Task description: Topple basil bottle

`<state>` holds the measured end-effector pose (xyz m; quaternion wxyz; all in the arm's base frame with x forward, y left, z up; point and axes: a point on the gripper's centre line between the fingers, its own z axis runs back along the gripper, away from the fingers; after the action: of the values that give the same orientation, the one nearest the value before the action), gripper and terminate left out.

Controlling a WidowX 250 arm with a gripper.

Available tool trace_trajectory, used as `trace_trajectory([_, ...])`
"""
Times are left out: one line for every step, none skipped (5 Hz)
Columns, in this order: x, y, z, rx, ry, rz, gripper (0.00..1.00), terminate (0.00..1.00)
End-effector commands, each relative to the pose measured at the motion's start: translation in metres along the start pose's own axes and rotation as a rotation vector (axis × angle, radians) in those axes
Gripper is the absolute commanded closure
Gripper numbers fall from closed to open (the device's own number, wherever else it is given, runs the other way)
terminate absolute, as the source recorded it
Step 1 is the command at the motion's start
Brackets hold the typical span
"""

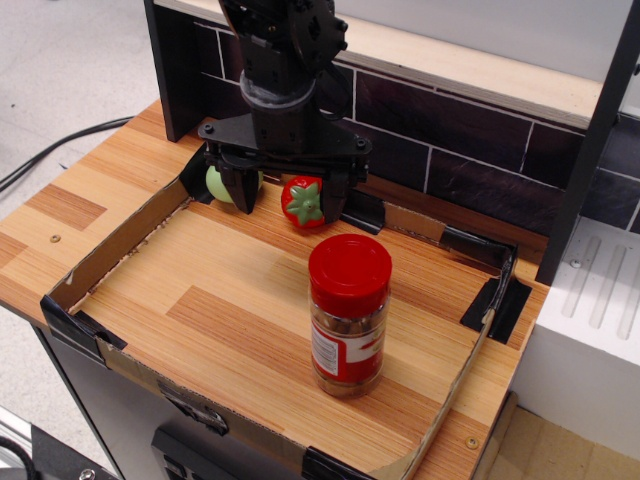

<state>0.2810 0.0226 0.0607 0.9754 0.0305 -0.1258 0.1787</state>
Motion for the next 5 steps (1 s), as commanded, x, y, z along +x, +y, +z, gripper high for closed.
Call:
trace_trajectory([0.000, 0.000, 0.000, 0.000, 0.000, 0.000, 0.00, 0.00])
trace_trajectory([-0.014, -0.008, 0.017, 0.034, 0.031, 0.238, 0.00, 0.00])
trace_trajectory([-0.025, -0.011, 0.033, 0.044, 0.084, 0.309, 0.00, 0.00])
trace_trajectory([-0.031, -0.016, 0.046, 0.087, 0.097, 0.453, 0.00, 0.00])
trace_trajectory([-0.040, -0.022, 0.056, 0.094, 0.085, 0.601, 0.00, 0.00])
